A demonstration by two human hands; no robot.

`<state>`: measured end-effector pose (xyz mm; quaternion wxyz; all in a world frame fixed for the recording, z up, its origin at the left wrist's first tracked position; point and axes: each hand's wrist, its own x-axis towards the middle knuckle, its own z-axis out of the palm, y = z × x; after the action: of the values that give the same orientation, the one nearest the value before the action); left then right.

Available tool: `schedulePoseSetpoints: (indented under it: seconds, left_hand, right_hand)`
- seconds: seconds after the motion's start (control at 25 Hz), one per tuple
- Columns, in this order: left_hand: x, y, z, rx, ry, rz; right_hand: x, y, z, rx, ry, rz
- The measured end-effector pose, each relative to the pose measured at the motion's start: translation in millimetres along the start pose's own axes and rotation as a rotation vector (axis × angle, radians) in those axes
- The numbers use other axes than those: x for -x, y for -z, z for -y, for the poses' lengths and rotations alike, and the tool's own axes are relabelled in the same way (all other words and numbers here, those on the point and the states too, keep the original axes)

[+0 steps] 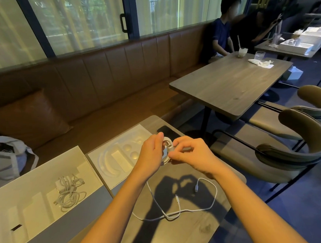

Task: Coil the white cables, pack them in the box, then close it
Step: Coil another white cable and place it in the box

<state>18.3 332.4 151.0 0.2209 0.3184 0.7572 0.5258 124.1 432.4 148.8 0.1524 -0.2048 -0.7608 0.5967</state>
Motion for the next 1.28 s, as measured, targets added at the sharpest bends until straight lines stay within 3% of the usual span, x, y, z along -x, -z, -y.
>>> schedulePoseSetpoints:
  seconds: [0.16,0.32,0.48,0.72,0.92,1.28]
  left_hand:
    - [-0.5,8.6,-4.3,0.040,-0.025,0.140]
    - [-1.4,22.6,-1.0,0.018,-0.024,0.283]
    - [3.1,18.6,2.0,0.022,-0.082,0.220]
    - [3.3,6.8,6.1,0.027,0.013,0.041]
    - [-3.5,18.1,12.7,0.003,0.073,-0.001]
    - [0.7,5.8,20.1,-0.233,-0.009,-0.122]
  right_hand:
    - [0.7,-2.3,2.0,0.019,-0.004,-0.134]
    - [-0.9,0.2,5.2,0.158,-0.023,-0.154]
    - [-5.0,-2.2,6.3,0.175,-0.117,-0.207]
    - [-8.3,-17.2,2.1,0.486,-0.058,-0.270]
    - [-5.6,-14.1,-4.0,0.274,0.085,-0.149]
    - [-15.5,-33.8,-8.4,0.322,0.087,-0.353]
